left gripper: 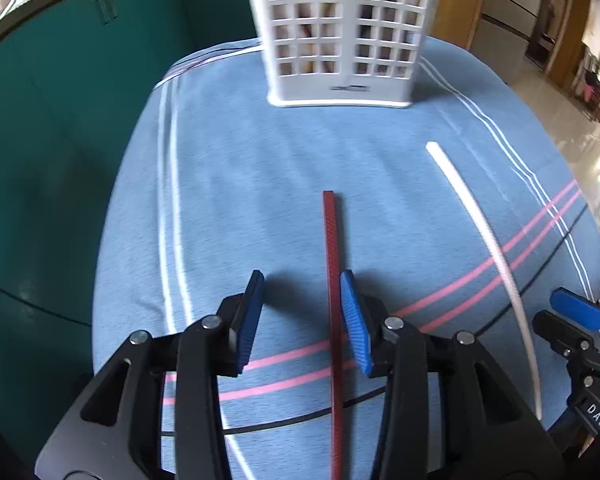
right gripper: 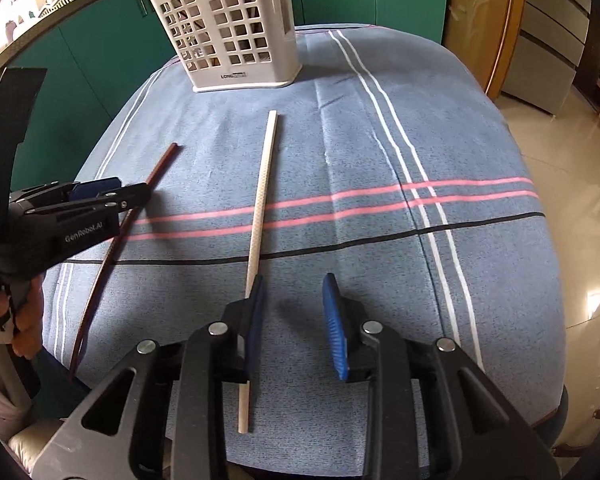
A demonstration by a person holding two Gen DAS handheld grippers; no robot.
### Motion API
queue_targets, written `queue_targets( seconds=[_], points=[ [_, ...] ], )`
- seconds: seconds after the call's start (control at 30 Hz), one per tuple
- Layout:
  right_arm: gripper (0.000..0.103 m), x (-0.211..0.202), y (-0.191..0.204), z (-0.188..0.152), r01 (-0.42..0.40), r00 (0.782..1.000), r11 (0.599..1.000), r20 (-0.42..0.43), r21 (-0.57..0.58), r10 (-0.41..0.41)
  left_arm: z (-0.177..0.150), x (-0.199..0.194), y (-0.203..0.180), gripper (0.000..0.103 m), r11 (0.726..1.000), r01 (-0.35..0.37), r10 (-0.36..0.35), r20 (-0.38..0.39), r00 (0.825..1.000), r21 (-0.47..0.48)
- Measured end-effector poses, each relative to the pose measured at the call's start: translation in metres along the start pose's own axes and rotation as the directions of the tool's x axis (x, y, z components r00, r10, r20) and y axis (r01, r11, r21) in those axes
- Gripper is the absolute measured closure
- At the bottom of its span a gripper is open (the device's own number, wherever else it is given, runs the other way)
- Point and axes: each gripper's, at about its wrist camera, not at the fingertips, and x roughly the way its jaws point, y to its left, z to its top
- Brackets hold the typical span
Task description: Organize utensils
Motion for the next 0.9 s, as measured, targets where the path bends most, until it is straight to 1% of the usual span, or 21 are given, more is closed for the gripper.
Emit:
queue_targets(
  seconds=[0.1, 0.2, 0.4, 0.57, 0.7, 0.73, 0.83, 0.9],
  points=[
    [0.074, 0.003, 0.002, 0.001, -0.002, 1.0, 1.0, -0.005, 0.001, 0.002, -0.002, -0.001, 0.008, 0.063, 1.0, -0.015, 0.015, -0.001, 1.0, -0.015],
    [0.071, 0.004, 0.005, 0.002, -0.002, 1.0, 1.0, -0.004, -0.005, 0.002, -0.003, -0.001, 0.011, 0.063, 1.0, -0.024, 0.024, 0.0, 1.0, -0.018],
    [0.066, 0.005, 0.005, 0.004, 0.005, 1.0, 1.0, -0.006, 0.001, -0.005, -0.003, -0.001, 0.01, 0.057, 0.999, -0.052, 0.052, 0.015, 0.999, -0.003],
    [0.064, 0.006, 0.004, 0.008, 0.012, 1.0, 1.0, -0.005, 0.009, -0.012, -0.004, -0.002, 0.012, 0.052, 0.998, -0.057, 0.057, 0.022, 0.998, 0.0],
    [0.062, 0.005, 0.005, 0.018, 0.002, 1.0, 1.0, 0.006, 0.01, -0.002, -0.004, -0.001, 0.012, 0.048, 0.998, -0.065, 0.065, 0.028, 0.997, -0.001],
    [0.061, 0.005, 0.006, 0.022, -0.004, 1.0, 1.0, 0.011, 0.009, 0.004, -0.004, -0.001, 0.012, 0.046, 0.998, -0.066, 0.066, 0.029, 0.997, -0.001],
    [0.053, 0.008, 0.011, 0.036, -0.032, 0.999, 0.999, 0.023, -0.006, 0.032, -0.005, -0.001, 0.012, 0.044, 0.997, -0.073, 0.073, 0.034, 0.997, -0.003],
    [0.053, 0.016, 0.013, 0.047, -0.015, 1.0, 1.0, 0.015, -0.008, 0.015, -0.004, 0.0, 0.013, 0.043, 0.997, -0.073, 0.073, 0.035, 0.997, -0.005]
  ],
)
